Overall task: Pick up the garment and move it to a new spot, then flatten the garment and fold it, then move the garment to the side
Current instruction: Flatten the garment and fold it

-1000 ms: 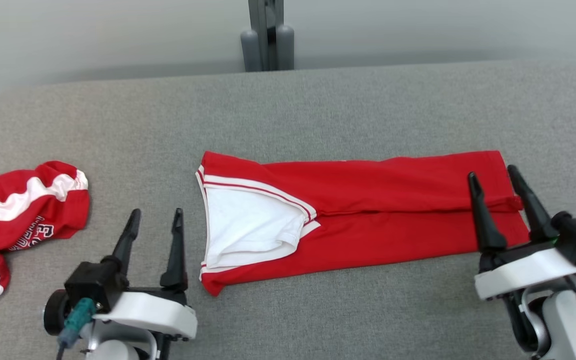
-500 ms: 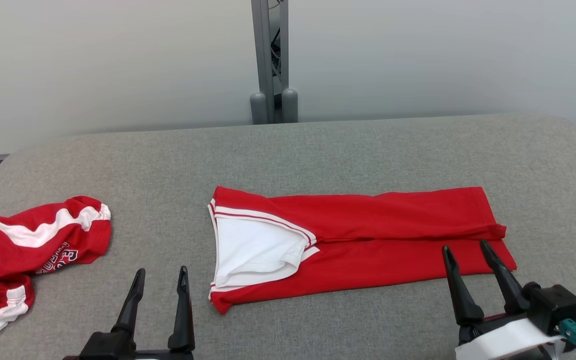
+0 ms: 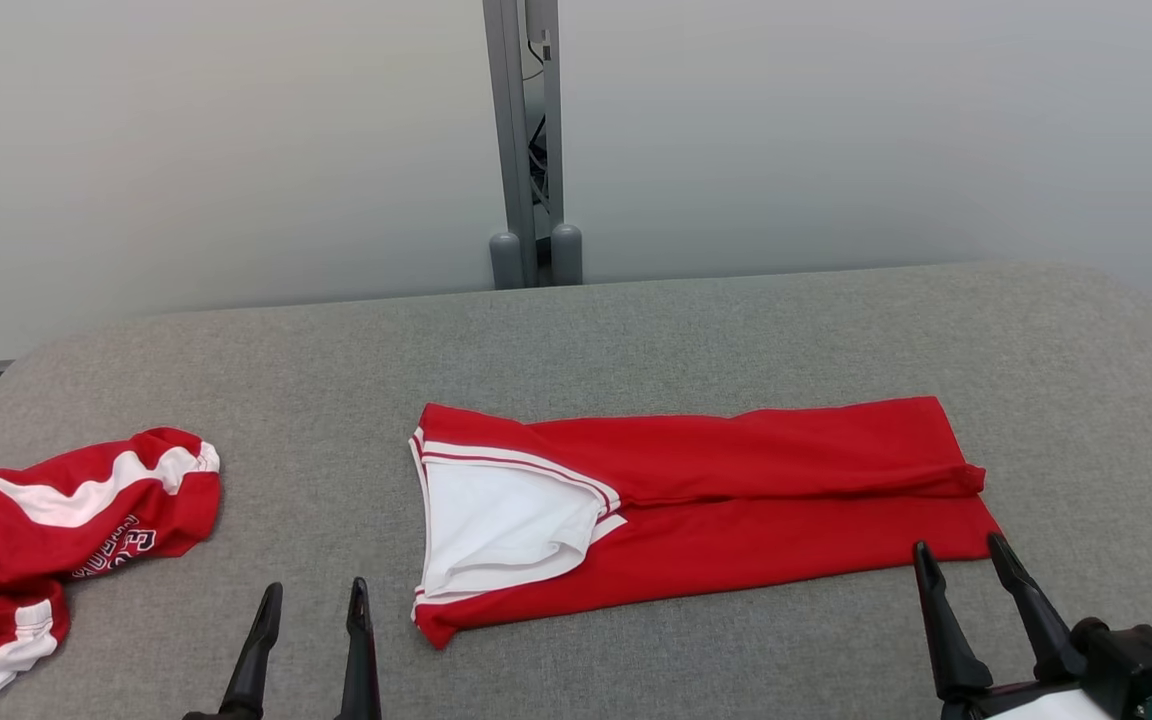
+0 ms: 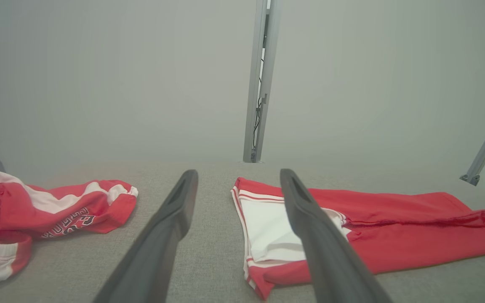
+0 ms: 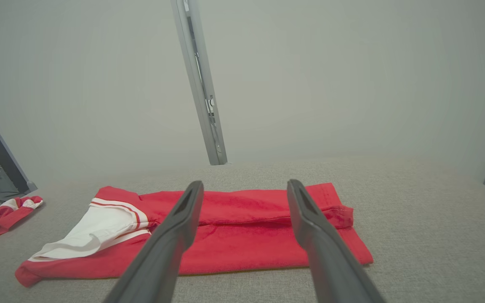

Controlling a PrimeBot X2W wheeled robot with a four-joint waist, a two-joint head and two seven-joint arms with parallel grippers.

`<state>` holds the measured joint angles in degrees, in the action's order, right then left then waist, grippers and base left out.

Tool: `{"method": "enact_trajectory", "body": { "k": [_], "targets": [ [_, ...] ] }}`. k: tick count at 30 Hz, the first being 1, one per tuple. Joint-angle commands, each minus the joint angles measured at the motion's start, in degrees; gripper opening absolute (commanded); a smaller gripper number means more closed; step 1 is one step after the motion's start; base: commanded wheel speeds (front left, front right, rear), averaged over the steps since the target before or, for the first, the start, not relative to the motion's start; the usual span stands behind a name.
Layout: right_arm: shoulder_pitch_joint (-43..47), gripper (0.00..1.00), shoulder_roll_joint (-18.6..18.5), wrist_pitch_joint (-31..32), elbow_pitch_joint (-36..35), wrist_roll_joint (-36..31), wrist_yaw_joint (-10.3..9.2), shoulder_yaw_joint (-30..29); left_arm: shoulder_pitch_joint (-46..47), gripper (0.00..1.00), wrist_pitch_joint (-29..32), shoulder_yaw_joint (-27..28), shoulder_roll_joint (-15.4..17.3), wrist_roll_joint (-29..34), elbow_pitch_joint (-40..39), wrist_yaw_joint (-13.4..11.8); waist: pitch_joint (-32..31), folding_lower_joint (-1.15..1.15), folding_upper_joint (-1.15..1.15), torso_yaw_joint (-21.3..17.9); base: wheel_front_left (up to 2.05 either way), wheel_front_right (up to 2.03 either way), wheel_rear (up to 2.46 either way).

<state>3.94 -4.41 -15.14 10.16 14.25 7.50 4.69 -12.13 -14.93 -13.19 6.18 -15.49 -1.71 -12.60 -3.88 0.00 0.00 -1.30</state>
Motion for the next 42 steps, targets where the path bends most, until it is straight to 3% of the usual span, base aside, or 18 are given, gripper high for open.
{"method": "enact_trajectory", "body": {
  "k": [1,9,20,26,36,42],
  "targets": [
    [0.56,1.0,-0.09,-0.04,-0.21,-0.02,-0.02,-0.1,-0.53,1.0,-0.32,0.35,-0.05,0.52,-0.08,0.38,-0.06,0.0,0.0,0.06,0.0,0.0,0.0],
    [0.96,1.0,0.17,-0.04,-0.27,-0.13,-0.02,0.39,-1.11,1.0,-0.32,1.39,-0.99,2.97,2.2,3.36,-0.01,0.0,0.0,0.54,0.0,0.0,0.0],
    [-3.88,1.0,-0.5,-0.05,5.23,1.21,-0.02,0.22,0.75,1.0,-0.32,0.5,-1.89,5.49,4.09,5.07,3.45,0.0,0.0,1.63,0.0,0.0,0.0],
    [-12.01,1.0,-0.63,-0.05,14.14,1.49,-0.01,-4.51,3.04,1.0,-0.32,-0.38,-2.03,6.69,4.44,6.68,7.67,0.0,0.0,2.05,0.0,0.0,0.0],
    [-31.29,1.0,-3.6,-0.01,38.86,-0.44,-0.01,-13.3,7.69,1.0,-0.28,-1.49,-1.94,8.54,5.27,9.07,13.77,0.0,0.0,2.38,0.0,0.0,0.0],
    [-36.13,1.0,-4.61,-0.02,46.74,-3.08,-0.01,-17.09,9.27,1.0,-0.28,-1.73,-2.04,9.0,5.66,9.53,15.96,0.0,0.0,2.66,0.0,0.0,0.0]
  ]
}}
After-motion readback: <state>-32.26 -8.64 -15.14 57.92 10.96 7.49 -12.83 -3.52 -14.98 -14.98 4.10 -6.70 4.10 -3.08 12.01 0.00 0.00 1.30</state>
